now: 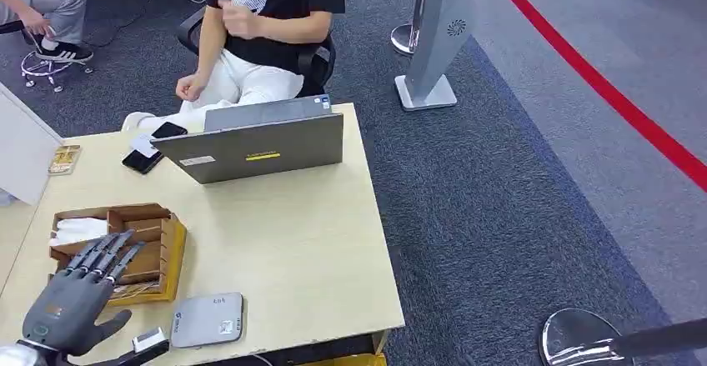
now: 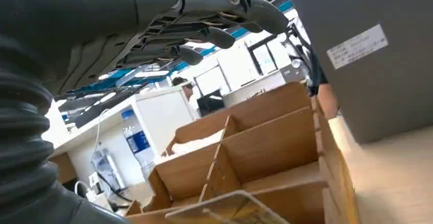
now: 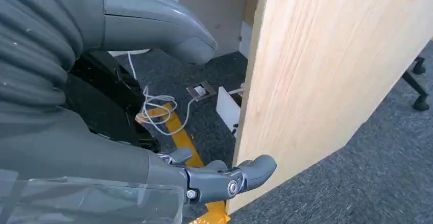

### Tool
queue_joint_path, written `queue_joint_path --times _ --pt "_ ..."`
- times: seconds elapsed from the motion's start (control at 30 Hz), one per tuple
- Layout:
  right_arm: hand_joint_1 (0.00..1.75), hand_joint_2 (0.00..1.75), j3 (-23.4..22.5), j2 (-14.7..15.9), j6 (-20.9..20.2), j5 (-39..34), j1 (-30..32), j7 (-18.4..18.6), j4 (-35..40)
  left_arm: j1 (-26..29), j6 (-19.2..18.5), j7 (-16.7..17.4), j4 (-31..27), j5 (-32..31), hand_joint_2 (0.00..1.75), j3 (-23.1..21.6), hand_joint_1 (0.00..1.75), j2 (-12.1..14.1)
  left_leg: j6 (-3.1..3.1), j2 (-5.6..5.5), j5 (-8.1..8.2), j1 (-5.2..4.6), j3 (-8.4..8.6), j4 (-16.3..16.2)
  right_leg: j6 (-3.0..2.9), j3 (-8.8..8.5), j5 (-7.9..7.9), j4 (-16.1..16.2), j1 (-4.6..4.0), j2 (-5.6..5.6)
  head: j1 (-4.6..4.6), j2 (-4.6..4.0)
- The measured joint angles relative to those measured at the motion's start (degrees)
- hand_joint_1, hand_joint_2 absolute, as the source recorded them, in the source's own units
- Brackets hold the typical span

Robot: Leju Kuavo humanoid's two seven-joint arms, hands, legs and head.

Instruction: Pass the card to the sensor for recognition and then transmit it.

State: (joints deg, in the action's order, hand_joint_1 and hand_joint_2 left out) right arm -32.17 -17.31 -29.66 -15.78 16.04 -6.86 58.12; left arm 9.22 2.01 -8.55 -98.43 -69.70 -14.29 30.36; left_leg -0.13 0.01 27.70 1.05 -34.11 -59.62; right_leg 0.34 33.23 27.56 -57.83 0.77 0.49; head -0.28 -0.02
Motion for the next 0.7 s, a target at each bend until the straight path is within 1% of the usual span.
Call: queue_joint_path --times 0.33,0.7 --pt "0.00 1.75 0.0 0.0 0.1 0.0 0.0 0.0 0.0 -0.1 0.1 0.5 5.5 -0.3 1.75 2.4 0.00 -1.1 0.00 0.00 0.00 0.00 0.00 0.0 0.00 0.01 0.00 0.0 0.00 0.00 -0.02 0.00" --pt "0.00 1.75 0.0 0.0 0.3 -0.3 0.0 0.1 0.2 -1.1 1.1 0.7 8.9 -1.8 1.75 4.2 0.00 -3.2 0.00 -0.01 0.00 0.00 0.00 0.0 0.00 0.01 0.00 0.0 0.00 -0.01 -0.02 0.00"
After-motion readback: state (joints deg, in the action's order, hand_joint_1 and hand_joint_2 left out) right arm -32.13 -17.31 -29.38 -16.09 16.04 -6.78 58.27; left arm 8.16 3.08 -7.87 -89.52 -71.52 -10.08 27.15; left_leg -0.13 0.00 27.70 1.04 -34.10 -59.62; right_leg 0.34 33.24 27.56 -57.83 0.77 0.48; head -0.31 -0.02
